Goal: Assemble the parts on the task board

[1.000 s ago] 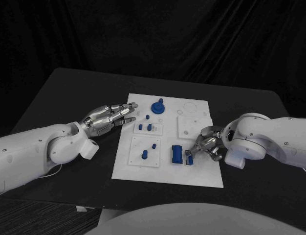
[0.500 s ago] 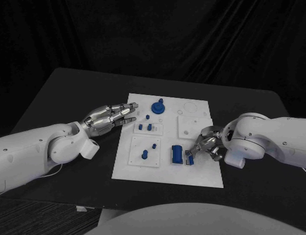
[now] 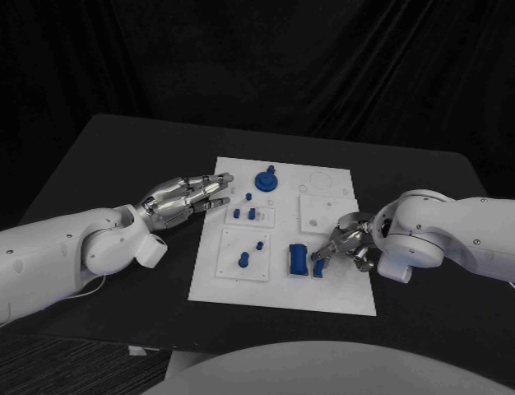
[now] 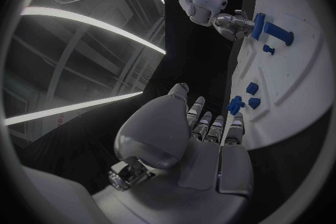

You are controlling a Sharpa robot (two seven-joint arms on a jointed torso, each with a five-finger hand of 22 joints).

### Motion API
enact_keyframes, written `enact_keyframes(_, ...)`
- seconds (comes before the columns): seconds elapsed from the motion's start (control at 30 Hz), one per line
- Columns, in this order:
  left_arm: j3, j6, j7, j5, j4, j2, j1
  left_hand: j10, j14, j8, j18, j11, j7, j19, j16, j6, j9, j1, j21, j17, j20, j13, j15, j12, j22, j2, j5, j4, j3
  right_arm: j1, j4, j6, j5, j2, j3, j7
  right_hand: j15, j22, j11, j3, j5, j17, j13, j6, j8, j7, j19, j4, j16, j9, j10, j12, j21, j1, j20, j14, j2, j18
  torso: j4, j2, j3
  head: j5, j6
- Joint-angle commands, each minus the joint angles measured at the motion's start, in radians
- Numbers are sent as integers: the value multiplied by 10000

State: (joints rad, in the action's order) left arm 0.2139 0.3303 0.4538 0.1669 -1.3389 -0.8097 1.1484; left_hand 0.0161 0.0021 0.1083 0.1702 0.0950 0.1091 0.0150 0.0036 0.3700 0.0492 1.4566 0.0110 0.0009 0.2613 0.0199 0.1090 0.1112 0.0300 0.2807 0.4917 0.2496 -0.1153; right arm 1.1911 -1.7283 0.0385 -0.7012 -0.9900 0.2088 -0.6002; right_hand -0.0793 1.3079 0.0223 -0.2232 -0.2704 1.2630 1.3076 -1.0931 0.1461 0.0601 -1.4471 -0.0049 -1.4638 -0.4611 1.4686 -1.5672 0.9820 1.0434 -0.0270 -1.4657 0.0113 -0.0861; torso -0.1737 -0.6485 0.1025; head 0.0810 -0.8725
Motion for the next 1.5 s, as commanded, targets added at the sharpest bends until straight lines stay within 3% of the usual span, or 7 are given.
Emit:
enact_keyframes(0.03,-11,158,79,-46,-16,22,-21,-8,-21,29,101,93,42,-18,-36,-32,-6,74,-16,-9,26,9,30,27,-9,1,7,9,57,-20,-14,-111,-78,18,-2,-139,-29,1082,-56,135,160,7,2632,58,-24,-12,70,181,-4,25,1022,-36,-75,-252,-4,-552,-14,-208,1,5,1,-28,-1)
enact_keyframes(0.27,-11,166,65,-46,-12,17,-26,-10,-21,27,101,95,45,-17,-33,-40,-7,67,-16,-7,27,8,40,25,-9,3,4,12,64,-22,-17,-182,-111,18,-2,-140,-19,1063,-70,370,528,-16,2632,105,-22,3,65,312,-1,60,1022,-36,-134,-376,-13,-548,92,-214,-3,2,2,-11,-1)
enact_keyframes(0.57,-11,193,37,-46,1,13,-40,-10,-21,27,101,95,45,-17,-33,-40,-7,67,-16,-7,27,8,40,25,-9,3,4,12,64,-22,-148,-137,-555,-105,-2,48,-6,1039,-90,1230,2183,-35,2632,196,47,19,47,782,-9,85,1022,-36,-239,-734,-28,-543,488,-222,-4,2,3,-40,-1)
enact_keyframes(0.77,-11,181,37,-46,3,-12,-48,-13,-19,32,102,99,50,-12,-28,-31,-6,57,-13,-5,31,8,54,25,2,5,-2,18,73,-2,-466,320,-865,-485,-4,357,-25,1043,-70,1905,2216,30,2632,199,119,-2,27,1243,-40,57,1022,-36,-249,-1024,-8,-553,576,-220,-5,2,1,-52,-1)
enact_keyframes(0.93,-11,149,53,-46,9,-24,-52,-12,-18,36,102,98,52,-5,-24,-21,-4,54,-8,-4,32,9,57,33,17,4,-4,19,75,134,-784,1214,-968,-889,-5,1203,-48,1094,-30,2389,2109,241,2632,100,265,-46,-31,2200,-139,-6,1022,-36,-148,-1635,15,-597,-102,-205,2,2,1,-41,-1)
enact_keyframes(1.03,-11,146,54,-46,15,-26,-53,-12,-18,36,102,98,52,-5,-24,-21,-4,54,-8,-4,32,9,57,33,17,4,-4,19,75,192,-923,1590,-1049,-1047,-5,1809,-70,1170,-3,2717,1082,466,2632,61,322,-75,-86,2882,-239,-23,1022,-36,38,-1962,44,-636,-550,-175,-2,7,-7,-17,-1)
enact_keyframes(1.5,-11,183,26,-46,19,-13,-60,-10,-19,42,105,100,54,-6,-26,-10,-2,50,-9,-4,35,11,58,47,12,2,3,19,84,210,-896,1317,-1166,-968,0,2822,199,1254,-336,4029,1509,453,2632,864,-542,306,-89,2975,-289,1018,1022,-36,143,-2368,-177,-615,-1694,-146,23,-6,1,-36,-1)
